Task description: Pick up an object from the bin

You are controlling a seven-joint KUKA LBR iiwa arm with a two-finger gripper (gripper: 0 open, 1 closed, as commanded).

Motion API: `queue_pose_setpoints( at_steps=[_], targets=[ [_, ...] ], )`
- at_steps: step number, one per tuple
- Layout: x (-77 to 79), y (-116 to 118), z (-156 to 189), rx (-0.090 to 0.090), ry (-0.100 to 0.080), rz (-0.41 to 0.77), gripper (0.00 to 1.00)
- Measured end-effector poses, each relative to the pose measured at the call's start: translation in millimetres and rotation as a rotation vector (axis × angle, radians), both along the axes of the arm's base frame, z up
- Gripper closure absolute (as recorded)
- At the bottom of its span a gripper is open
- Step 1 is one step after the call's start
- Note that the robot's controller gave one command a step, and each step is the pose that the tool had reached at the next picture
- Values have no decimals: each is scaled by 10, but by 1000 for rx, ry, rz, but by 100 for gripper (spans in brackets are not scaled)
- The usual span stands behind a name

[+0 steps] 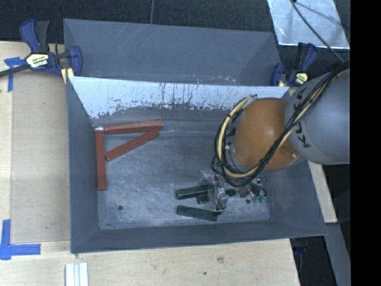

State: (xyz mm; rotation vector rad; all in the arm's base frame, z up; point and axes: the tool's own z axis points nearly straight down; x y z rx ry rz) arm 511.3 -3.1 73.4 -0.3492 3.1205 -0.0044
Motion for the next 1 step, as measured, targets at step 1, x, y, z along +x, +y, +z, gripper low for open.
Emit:
queue_pose_setpoints(
  at_steps=[1],
  targets=[
    [742,203,1854,0,-9,452,100]
  ],
)
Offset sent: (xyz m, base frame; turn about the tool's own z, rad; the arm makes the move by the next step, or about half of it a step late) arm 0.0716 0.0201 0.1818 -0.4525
